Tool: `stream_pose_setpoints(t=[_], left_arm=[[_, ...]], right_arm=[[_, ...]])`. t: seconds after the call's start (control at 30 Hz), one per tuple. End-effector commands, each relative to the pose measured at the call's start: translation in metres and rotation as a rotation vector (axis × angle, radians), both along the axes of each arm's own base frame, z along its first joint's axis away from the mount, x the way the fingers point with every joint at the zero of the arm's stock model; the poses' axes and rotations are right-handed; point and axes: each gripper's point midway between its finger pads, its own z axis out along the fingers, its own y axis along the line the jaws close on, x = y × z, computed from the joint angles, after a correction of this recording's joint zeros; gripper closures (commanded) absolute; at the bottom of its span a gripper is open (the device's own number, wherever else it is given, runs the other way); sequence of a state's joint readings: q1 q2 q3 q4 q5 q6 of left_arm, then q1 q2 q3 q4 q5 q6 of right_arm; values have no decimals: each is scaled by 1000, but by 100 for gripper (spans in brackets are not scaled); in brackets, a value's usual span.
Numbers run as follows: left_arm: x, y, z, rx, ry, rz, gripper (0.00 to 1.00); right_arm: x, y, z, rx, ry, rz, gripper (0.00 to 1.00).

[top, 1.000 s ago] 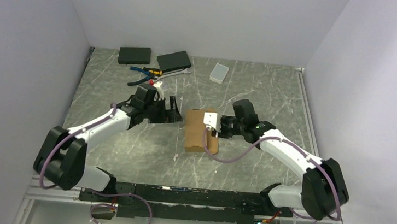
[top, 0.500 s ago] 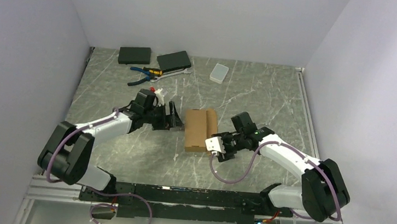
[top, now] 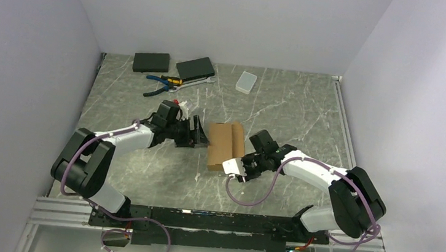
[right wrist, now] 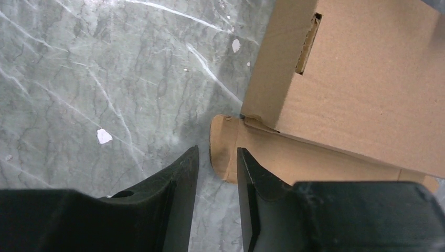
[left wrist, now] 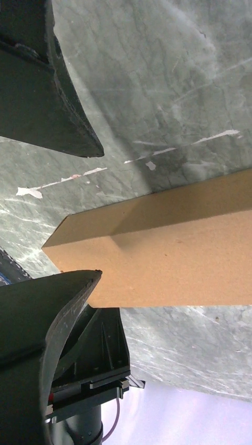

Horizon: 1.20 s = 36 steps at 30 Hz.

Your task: Fold the paper box

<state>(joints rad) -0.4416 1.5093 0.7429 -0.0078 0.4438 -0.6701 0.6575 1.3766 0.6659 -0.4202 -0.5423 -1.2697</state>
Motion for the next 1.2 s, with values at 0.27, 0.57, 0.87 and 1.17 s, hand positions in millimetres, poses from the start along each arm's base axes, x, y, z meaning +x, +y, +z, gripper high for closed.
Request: stream_pose_setpoints(t=[0.27, 0.57, 0.87, 1.17], left_arm=[[13, -18, 1, 6, -13, -21, 21], [13, -18, -8, 30, 18, -23, 32], [11, -18, -14, 42, 33, -34, 34], [9, -20, -17, 50, 47, -56, 34]], right_arm=[[3, 11, 5, 33, -4, -8, 77], [5, 14, 8, 44, 12, -29, 90], [10, 16, 9, 40, 40, -87, 100], [17, 21, 13, 45, 78, -173, 100]])
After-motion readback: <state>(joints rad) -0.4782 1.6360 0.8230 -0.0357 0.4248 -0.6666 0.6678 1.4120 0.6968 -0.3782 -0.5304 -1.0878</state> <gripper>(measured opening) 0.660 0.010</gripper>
